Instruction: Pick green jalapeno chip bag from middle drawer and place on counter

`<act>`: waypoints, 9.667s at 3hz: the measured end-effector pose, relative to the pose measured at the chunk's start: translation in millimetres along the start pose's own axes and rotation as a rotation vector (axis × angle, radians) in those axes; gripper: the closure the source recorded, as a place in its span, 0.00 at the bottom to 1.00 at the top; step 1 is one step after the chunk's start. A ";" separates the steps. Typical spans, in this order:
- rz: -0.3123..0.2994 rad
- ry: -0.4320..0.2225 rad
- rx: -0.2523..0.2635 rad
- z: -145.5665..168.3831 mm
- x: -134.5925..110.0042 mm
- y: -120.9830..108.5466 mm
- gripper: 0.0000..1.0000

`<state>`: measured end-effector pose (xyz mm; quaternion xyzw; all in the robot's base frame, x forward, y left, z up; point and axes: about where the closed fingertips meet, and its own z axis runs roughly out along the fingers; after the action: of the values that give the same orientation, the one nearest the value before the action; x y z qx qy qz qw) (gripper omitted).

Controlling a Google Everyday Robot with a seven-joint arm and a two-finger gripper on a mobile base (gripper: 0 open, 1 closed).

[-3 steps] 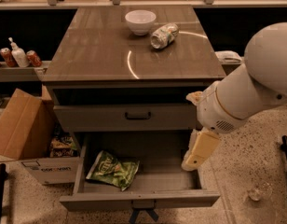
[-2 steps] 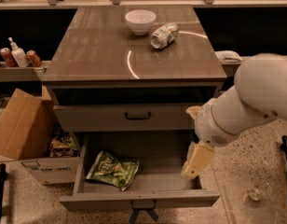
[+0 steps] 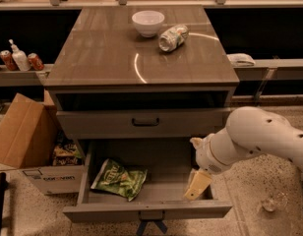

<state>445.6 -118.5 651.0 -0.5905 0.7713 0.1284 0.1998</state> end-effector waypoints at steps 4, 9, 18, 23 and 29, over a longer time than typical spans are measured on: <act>0.042 -0.057 0.055 67.7 0.7 -23.3 0.00; 0.130 -0.150 -0.027 246.2 -45.5 -61.4 0.00; 0.130 -0.212 -0.046 299.8 -75.9 -35.5 0.87; 0.016 -0.498 0.180 83.2 -46.5 -49.0 1.00; -0.140 -0.642 0.593 -168.7 -81.1 -148.8 1.00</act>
Offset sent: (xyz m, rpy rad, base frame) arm 0.0100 0.0123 -0.0429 0.0275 0.0006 -0.0376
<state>580.5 -162.1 843.6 -0.4889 0.6316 0.0648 0.5983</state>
